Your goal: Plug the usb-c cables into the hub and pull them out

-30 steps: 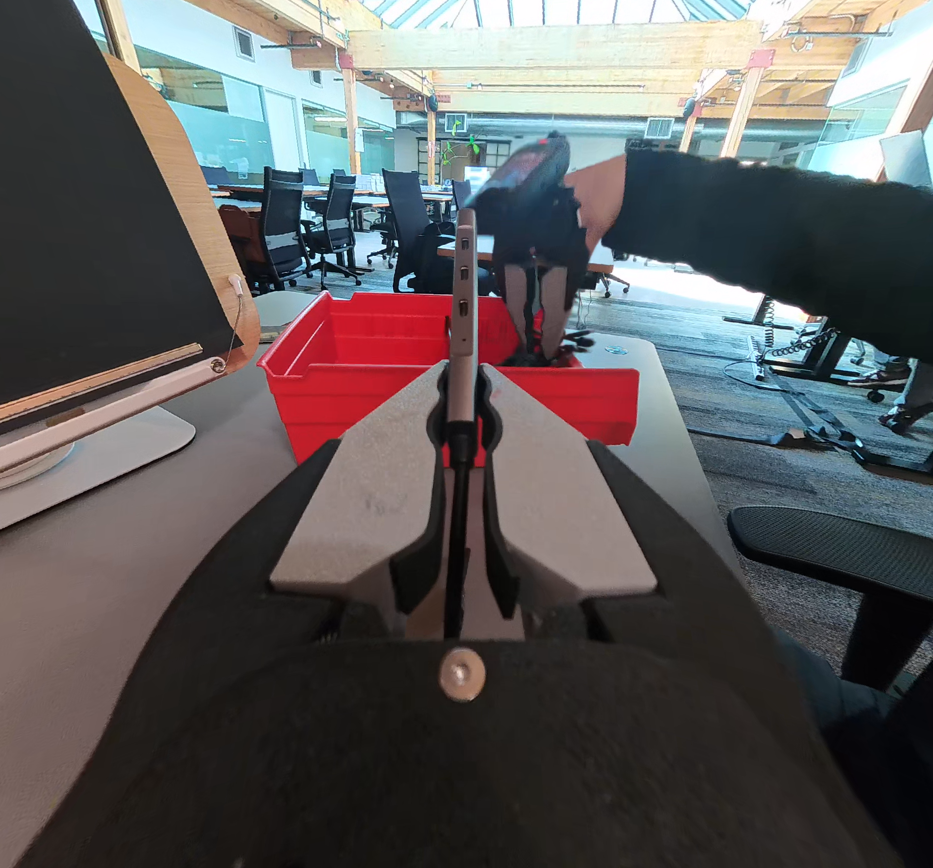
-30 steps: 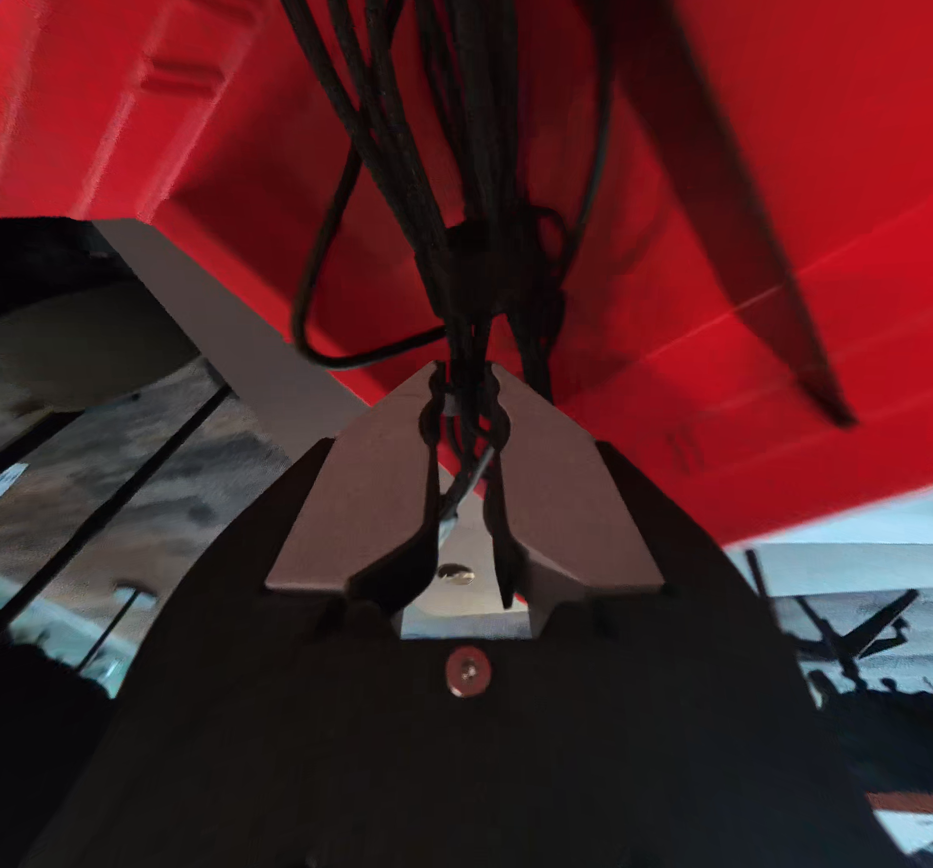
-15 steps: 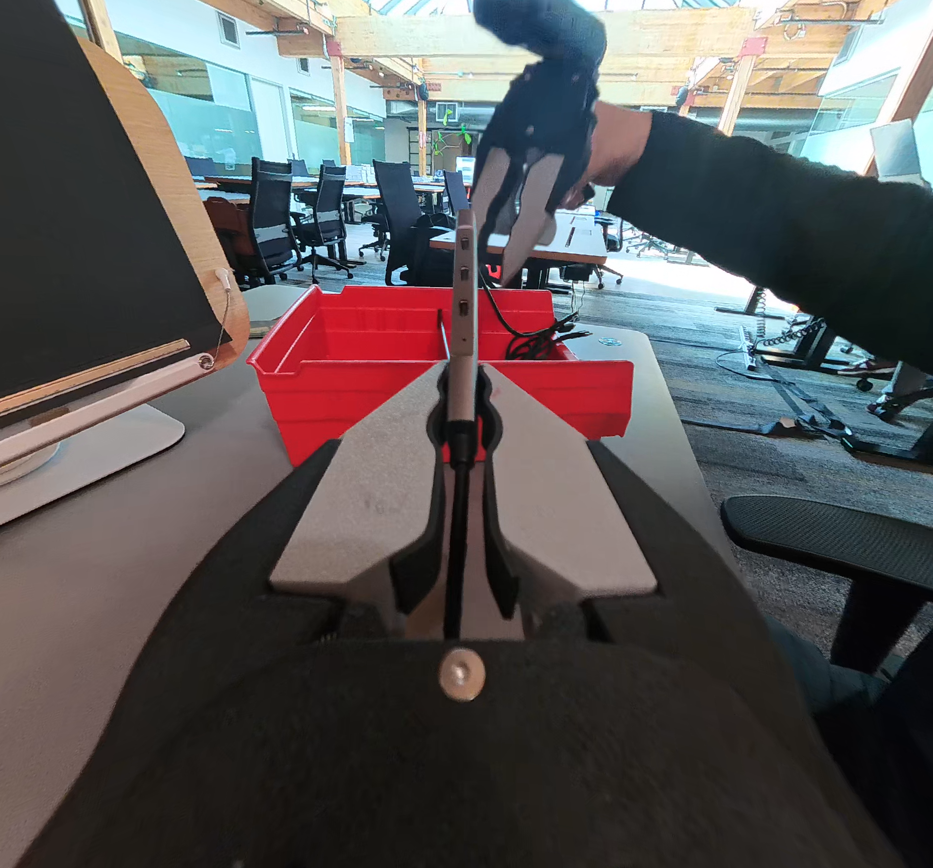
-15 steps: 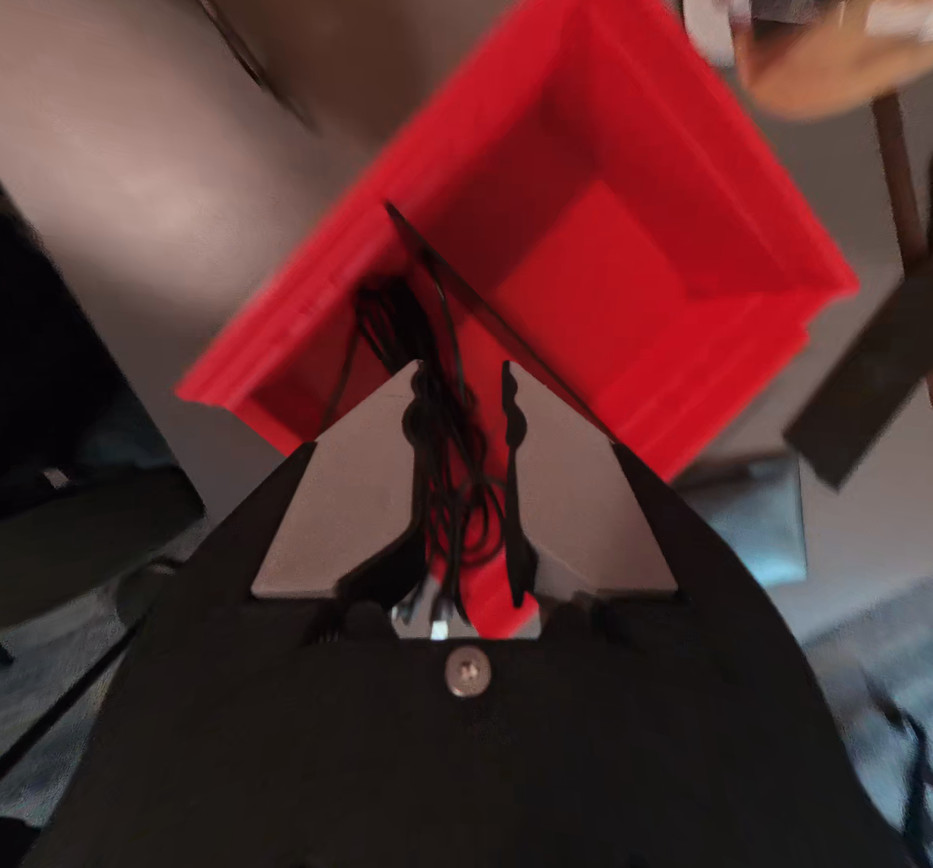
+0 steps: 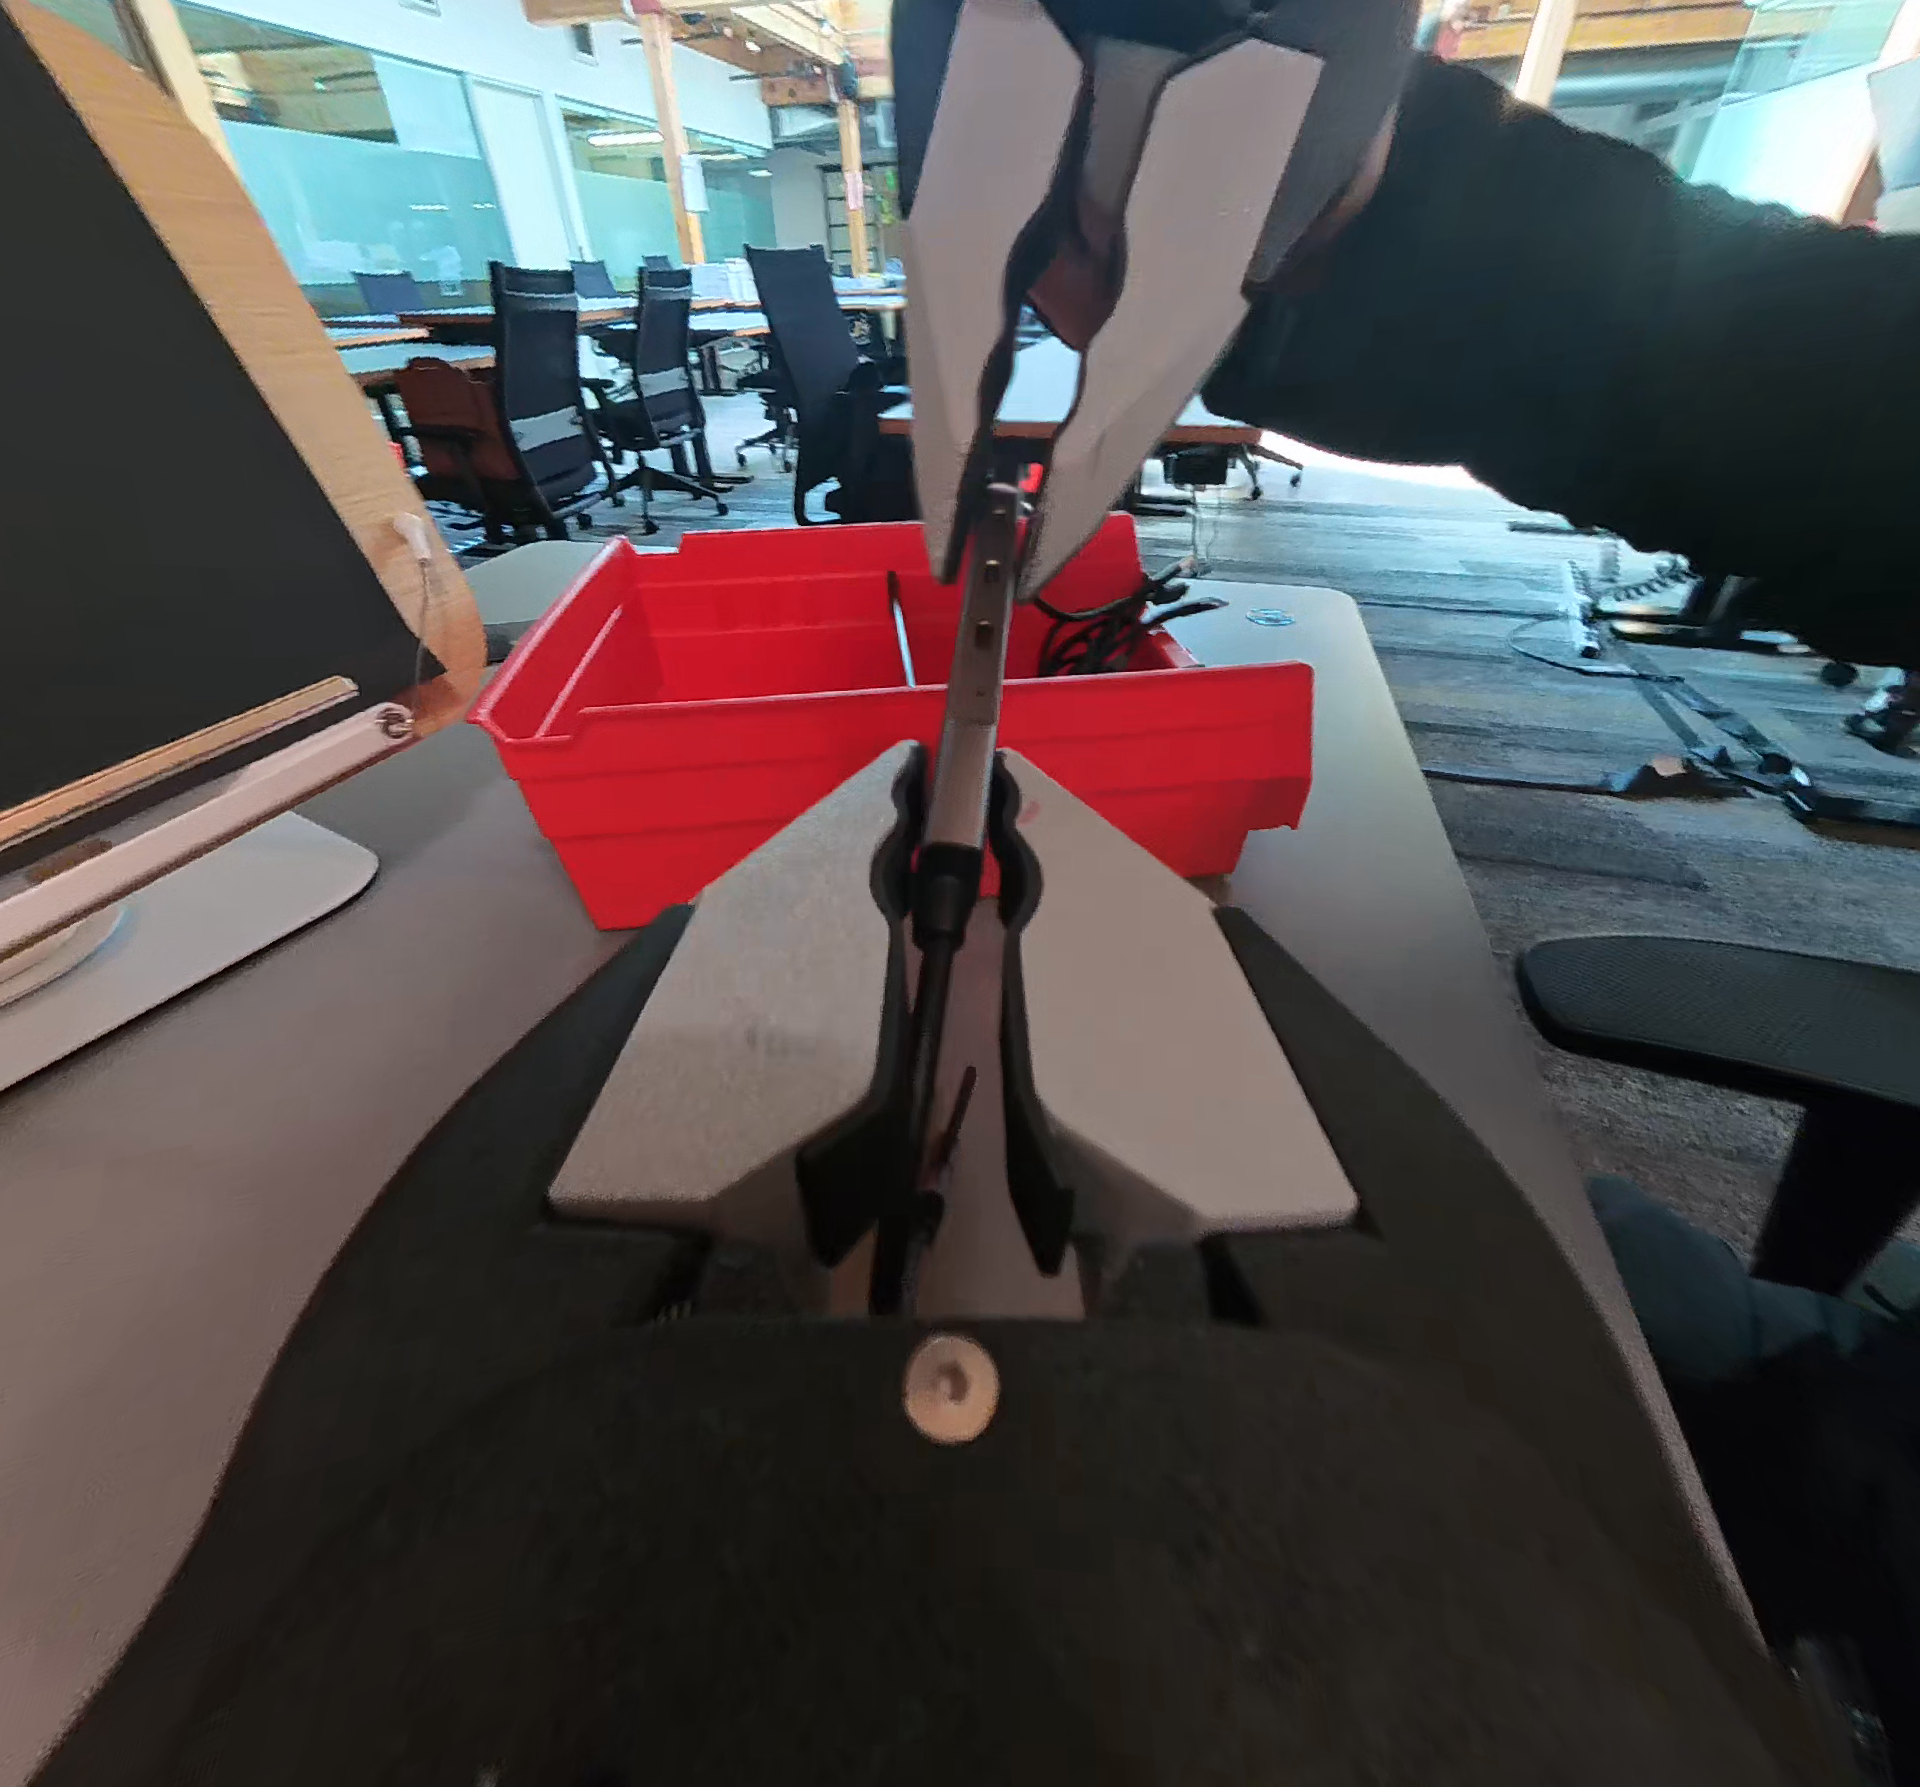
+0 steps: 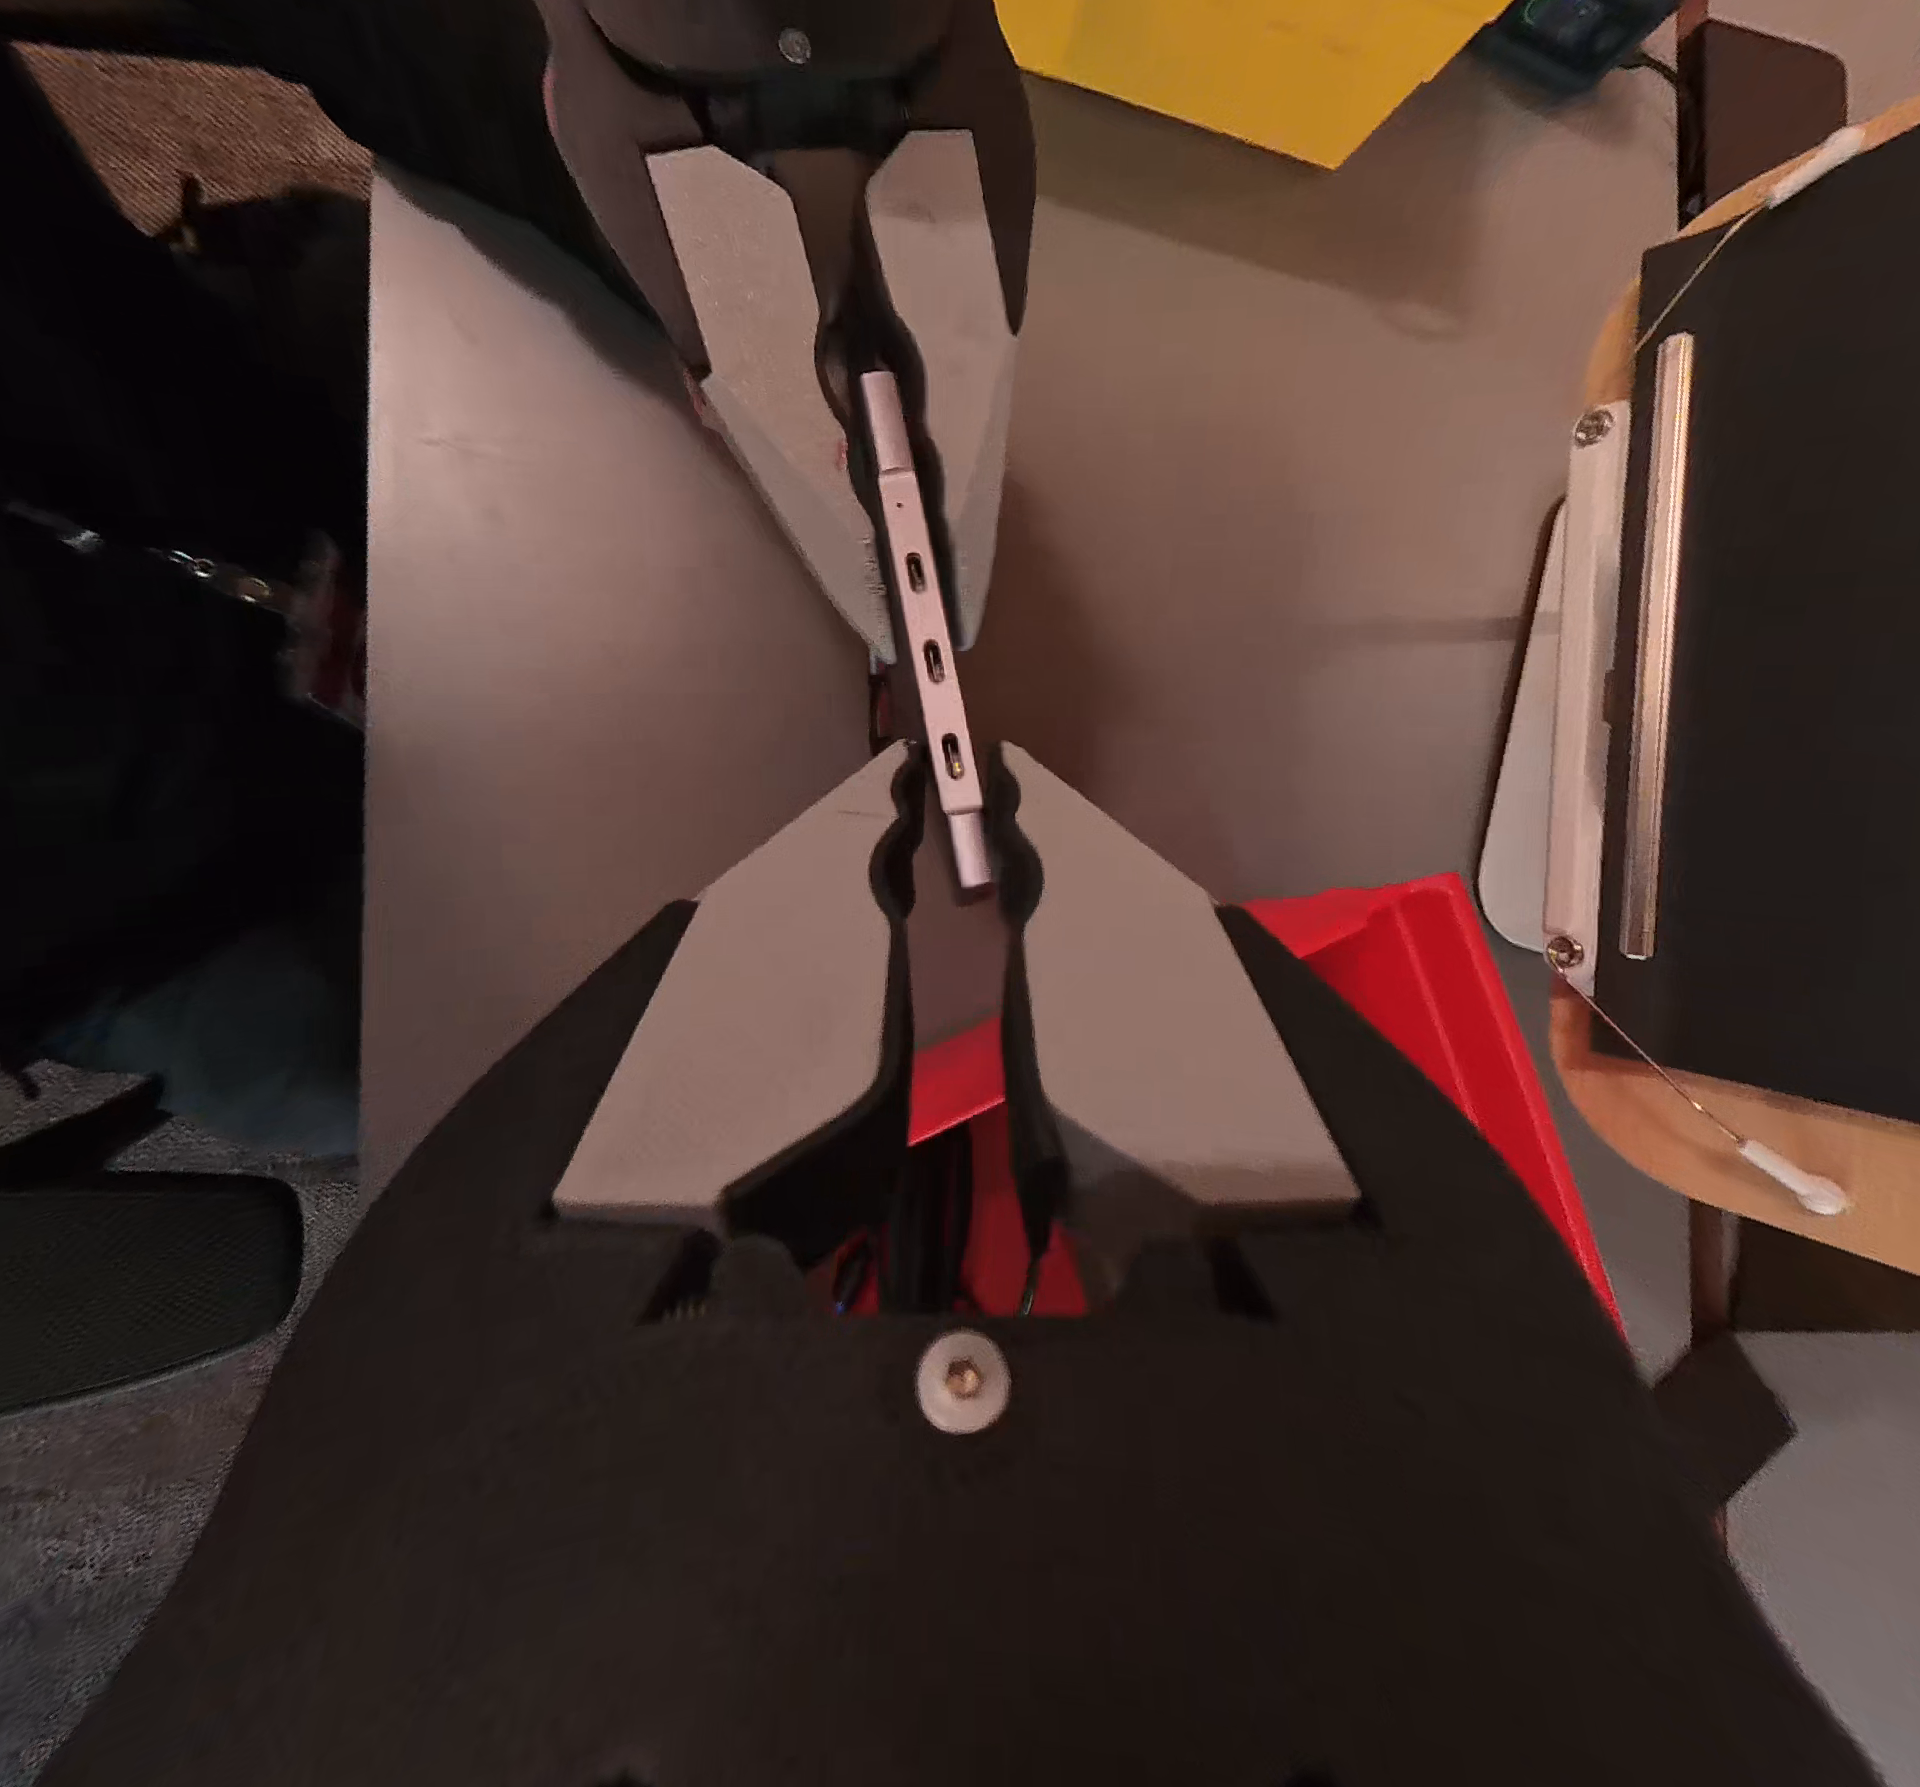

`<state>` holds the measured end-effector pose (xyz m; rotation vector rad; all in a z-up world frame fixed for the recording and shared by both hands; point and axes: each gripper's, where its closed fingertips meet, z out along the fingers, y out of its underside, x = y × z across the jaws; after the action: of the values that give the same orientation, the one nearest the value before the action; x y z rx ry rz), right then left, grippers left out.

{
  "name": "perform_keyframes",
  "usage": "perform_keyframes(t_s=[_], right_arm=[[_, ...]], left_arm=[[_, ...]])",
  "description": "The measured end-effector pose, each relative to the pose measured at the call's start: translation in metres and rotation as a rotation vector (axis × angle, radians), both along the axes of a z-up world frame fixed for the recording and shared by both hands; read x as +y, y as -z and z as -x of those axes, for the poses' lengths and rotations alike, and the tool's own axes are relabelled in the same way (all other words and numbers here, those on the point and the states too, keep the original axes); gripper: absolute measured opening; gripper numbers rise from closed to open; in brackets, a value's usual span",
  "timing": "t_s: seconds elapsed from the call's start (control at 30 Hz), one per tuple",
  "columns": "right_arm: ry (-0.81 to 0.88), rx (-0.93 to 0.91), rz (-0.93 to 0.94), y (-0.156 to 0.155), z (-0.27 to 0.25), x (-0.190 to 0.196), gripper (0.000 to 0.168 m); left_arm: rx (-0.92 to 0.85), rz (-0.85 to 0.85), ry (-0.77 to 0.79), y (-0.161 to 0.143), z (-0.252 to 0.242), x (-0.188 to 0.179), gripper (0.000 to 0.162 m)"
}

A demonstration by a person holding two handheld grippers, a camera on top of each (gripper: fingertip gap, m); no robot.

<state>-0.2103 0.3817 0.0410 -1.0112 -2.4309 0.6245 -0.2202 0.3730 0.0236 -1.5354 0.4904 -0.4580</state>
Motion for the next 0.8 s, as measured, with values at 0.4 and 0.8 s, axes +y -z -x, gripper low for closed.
perform_keyframes(t_s=[0.4, 0.8], right_arm=[[0.217, 0.289, -0.009, -0.1, -0.028, 0.071, 0.007], [0.666, 0.325, -0.273, -0.083, -0.065, 0.21, 0.006]], left_arm=[[-0.168, -0.112, -0.237, -0.039, 0.062, -0.001, 0.021], [-0.148, 0.035, -0.173, -0.011, 0.048, 0.009, 0.02]])
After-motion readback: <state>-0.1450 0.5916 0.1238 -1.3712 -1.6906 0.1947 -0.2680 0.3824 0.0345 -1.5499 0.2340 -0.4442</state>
